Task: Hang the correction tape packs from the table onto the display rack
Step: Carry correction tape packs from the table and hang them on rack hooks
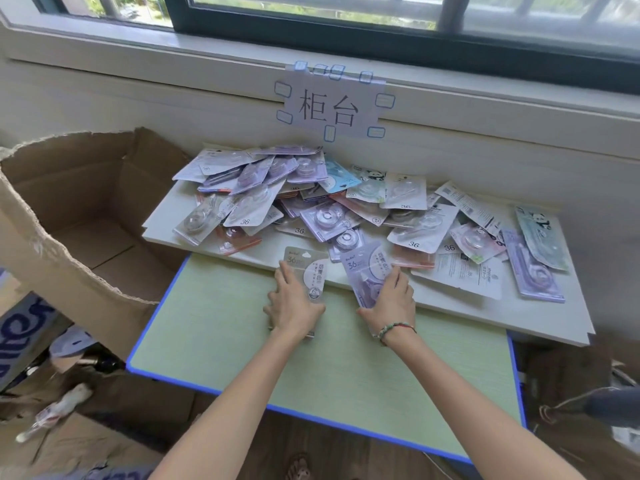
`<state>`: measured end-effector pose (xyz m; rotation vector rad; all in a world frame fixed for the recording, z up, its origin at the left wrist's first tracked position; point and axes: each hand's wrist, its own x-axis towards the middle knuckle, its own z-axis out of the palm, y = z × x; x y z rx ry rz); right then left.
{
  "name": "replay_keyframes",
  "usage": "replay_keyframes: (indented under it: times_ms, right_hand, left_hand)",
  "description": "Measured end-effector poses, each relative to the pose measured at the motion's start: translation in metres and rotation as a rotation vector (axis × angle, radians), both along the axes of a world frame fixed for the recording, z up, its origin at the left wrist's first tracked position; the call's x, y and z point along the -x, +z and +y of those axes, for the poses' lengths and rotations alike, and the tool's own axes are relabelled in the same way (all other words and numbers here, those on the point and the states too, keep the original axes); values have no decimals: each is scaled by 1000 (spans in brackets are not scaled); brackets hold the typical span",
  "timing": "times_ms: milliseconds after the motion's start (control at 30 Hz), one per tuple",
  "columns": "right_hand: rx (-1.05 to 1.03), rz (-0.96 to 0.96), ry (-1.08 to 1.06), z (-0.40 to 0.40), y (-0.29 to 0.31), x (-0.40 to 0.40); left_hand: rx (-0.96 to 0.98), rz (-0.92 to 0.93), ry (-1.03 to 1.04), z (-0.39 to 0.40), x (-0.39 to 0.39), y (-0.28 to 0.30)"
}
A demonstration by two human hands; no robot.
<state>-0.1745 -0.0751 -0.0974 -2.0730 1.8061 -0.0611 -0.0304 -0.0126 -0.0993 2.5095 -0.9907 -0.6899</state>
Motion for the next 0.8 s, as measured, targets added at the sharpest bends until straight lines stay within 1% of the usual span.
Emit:
replay_keyframes:
  times_ms: [167,267,333,400,600,700,800]
  right_hand:
    - [5,-81,-21,5,16,23]
    - [34,-148,-26,11,26,37]
    - [53,-185,-42,18,33,46]
    - [69,-220,-78,31,39,57]
    - [155,-266,-266,77,61,106]
    - [228,-267,-437,117,73,144]
    - [258,-248,-617,170,79,183]
  left_hand:
    - [96,14,9,15,14,16]
    - [196,24,12,27,24,25]
    - [257,29,-10,36,31,29]
    - [277,31,-46,44,39,34]
    - [311,85,-255,49,79,56]
    - [349,124,-425,59,114,69]
    - [379,161,-588,84,150,74]
